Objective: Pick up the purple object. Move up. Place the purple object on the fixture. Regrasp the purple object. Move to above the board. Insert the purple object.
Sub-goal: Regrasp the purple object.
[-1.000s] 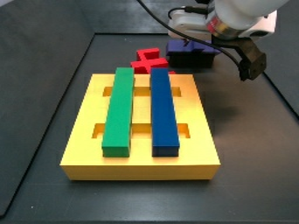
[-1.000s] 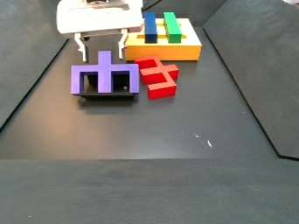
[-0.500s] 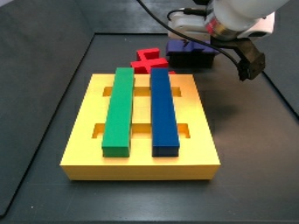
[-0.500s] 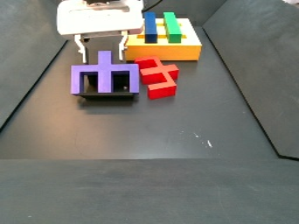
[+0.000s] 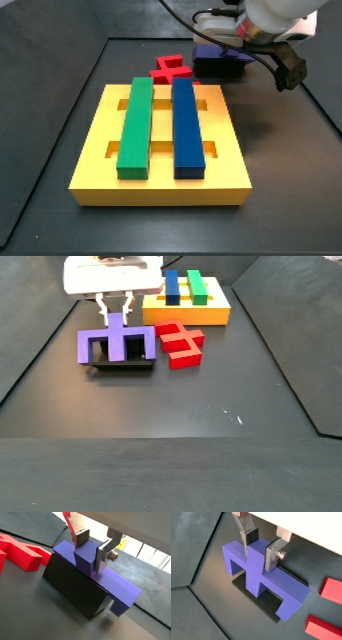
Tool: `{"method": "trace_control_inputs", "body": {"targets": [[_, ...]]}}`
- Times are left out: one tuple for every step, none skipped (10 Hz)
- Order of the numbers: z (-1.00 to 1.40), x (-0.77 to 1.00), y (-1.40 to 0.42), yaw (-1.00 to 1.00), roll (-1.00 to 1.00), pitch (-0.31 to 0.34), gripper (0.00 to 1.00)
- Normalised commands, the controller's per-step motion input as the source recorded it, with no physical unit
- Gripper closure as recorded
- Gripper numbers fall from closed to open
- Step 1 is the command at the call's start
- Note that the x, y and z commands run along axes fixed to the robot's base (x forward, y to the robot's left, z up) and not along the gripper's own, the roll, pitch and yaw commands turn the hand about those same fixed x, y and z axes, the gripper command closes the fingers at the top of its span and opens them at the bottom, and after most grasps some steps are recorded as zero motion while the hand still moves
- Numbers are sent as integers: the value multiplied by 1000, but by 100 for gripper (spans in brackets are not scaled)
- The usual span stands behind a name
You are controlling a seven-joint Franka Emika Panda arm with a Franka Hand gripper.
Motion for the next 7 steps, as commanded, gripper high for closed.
{"method": "trace_control_inputs", "body": {"targets": [[0, 0, 0, 0, 0, 0, 100], [0, 0, 0, 0, 0, 0, 100], [0, 0, 0, 0, 0, 0, 100], [0, 0, 0, 0, 0, 0, 100], [0, 0, 0, 0, 0, 0, 100], [0, 0, 0, 0, 0, 0, 100], [0, 0, 0, 0, 0, 0, 100]]}}
